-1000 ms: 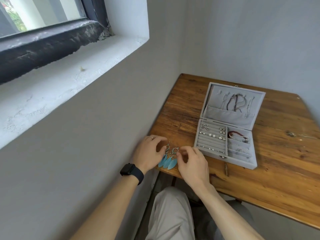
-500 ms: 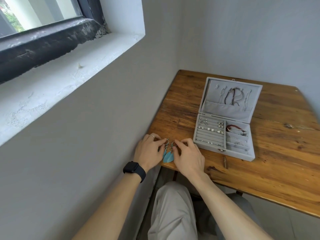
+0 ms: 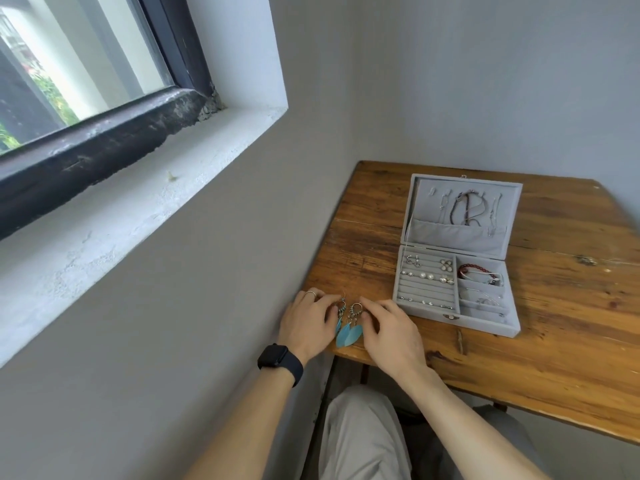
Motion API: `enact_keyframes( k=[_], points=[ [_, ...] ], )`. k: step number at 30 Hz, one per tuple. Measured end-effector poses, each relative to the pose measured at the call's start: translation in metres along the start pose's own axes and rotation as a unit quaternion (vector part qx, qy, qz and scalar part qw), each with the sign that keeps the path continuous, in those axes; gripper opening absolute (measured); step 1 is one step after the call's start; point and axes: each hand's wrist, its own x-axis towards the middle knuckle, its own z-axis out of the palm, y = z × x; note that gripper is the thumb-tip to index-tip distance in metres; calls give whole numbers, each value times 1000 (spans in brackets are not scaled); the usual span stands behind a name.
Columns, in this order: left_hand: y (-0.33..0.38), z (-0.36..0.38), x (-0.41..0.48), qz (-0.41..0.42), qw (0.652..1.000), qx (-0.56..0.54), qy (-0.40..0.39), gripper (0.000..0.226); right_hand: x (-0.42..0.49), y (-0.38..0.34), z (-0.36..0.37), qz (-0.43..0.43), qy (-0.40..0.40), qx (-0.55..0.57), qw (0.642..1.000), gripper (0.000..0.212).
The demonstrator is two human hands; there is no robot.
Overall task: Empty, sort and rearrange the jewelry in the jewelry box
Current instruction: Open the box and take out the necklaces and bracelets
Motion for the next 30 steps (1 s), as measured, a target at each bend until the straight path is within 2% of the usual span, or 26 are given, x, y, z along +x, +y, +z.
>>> enact_keyframes(
  k=[3,9,13,18,22,30],
  points=[
    [2,-5,2,-3,1000,10,-15,37,-6,5,-18,-34,-10,17,999,37],
    [29,-14,24,36,999,16,14,41,-5,29,-81,-110,39,-57,992,25],
    [68,-19,57,72,997,19,23,43,15,49,-123,-101,56,-93,989,27],
    [108,-23,115,73,996,-60,6,47,59,74,-157,-67,89,-124,986,30],
    [130,-24,167,42,987,-153,-18,64,105,85,-167,-48,129,-134,981,28],
    [155,-14,241,31,975,-216,-44,85,187,100,-168,-144,177,-188,955,27]
  ],
)
